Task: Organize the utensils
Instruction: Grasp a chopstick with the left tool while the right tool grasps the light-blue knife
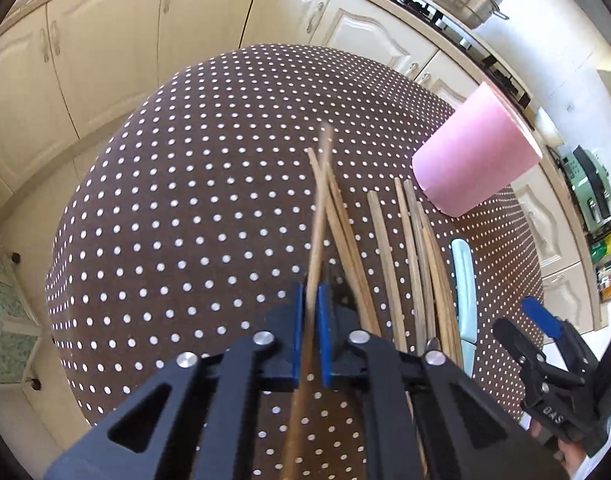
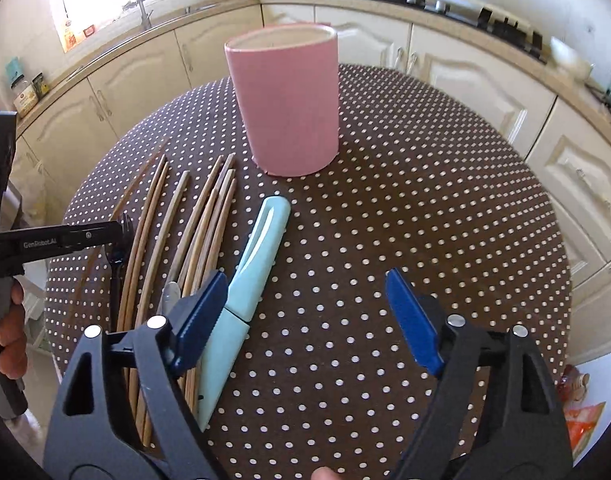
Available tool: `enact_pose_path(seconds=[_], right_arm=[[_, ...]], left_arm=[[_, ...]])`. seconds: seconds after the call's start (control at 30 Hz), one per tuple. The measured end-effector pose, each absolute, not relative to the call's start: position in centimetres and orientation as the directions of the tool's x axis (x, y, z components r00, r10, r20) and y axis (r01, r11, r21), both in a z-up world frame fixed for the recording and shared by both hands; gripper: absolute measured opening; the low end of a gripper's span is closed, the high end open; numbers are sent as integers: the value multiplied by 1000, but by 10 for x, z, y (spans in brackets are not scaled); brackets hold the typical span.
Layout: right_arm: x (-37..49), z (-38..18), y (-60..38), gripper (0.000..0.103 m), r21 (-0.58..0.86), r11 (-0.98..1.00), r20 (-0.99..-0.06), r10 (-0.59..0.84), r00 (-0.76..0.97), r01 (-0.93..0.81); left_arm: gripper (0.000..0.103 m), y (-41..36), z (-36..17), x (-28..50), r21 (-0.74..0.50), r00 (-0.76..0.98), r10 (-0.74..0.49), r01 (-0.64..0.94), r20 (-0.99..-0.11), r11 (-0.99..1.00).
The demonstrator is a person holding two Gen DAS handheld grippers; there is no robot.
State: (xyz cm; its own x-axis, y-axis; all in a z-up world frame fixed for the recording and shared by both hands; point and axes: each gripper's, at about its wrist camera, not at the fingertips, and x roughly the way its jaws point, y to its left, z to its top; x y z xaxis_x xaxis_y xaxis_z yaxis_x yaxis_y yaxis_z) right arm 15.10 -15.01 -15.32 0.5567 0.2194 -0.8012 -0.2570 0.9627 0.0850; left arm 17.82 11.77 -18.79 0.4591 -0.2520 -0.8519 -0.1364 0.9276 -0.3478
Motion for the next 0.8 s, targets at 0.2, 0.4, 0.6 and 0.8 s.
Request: enact_pose_path(seconds=[0.2, 0.4, 0.6, 0.8], right_arm=[[163, -163, -153, 55, 142, 958, -839, 251, 483, -250], [173, -166, -148, 50, 171, 958, -870, 257, 421, -231], [196, -169, -126, 50, 140, 963, -916, 213, 339, -228], [214, -172, -92, 50, -1, 964, -946, 86, 314, -267]], left_arm=[[5, 134, -183, 158, -389, 496, -283, -122, -821, 913], [5, 127, -166, 140, -399, 552, -301, -64, -778, 915], [5, 109, -159, 139, -390, 550, -315, -21, -773, 921], [5, 92, -158, 145, -376, 548, -315, 2, -775, 927]])
